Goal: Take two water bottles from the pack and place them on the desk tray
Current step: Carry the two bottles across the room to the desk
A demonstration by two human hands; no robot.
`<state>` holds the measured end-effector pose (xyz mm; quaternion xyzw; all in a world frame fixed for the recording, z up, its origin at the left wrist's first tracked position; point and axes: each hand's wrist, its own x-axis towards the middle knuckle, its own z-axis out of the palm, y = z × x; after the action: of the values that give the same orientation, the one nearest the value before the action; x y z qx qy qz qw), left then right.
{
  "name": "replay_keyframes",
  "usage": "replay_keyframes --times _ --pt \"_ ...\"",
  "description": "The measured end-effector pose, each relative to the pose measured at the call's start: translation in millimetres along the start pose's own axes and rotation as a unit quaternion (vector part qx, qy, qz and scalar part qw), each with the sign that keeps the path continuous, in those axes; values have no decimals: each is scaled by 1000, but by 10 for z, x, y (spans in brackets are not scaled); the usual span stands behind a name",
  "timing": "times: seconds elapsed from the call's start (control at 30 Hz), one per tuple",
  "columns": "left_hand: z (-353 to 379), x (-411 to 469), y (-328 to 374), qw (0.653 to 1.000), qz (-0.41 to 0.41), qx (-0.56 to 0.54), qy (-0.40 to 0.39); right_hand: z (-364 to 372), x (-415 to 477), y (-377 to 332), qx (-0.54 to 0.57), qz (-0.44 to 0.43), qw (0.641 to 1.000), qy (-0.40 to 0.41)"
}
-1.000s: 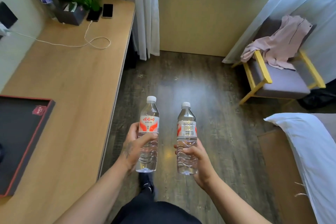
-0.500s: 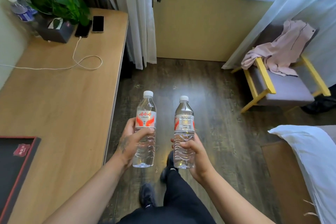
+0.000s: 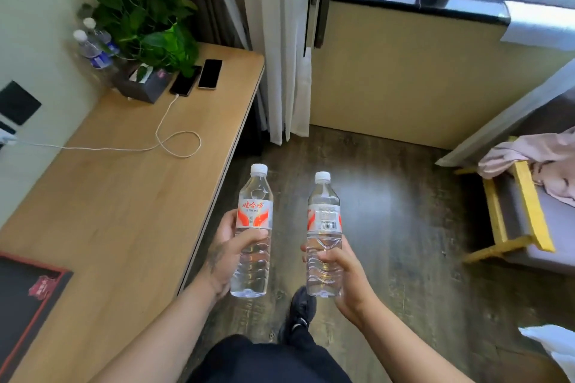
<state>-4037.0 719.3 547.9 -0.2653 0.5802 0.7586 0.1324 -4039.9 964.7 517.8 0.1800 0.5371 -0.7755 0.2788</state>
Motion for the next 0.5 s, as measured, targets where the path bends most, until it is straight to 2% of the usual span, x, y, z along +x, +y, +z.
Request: replay_keyframes --times 0.23,0.5 --pt "-5 205 210 996 17 -63 54 232 505 -336 -67 28 996 -47" --pt "-587 127 332 984 38 -120 128 925 825 -467 -144 42 981 -120"
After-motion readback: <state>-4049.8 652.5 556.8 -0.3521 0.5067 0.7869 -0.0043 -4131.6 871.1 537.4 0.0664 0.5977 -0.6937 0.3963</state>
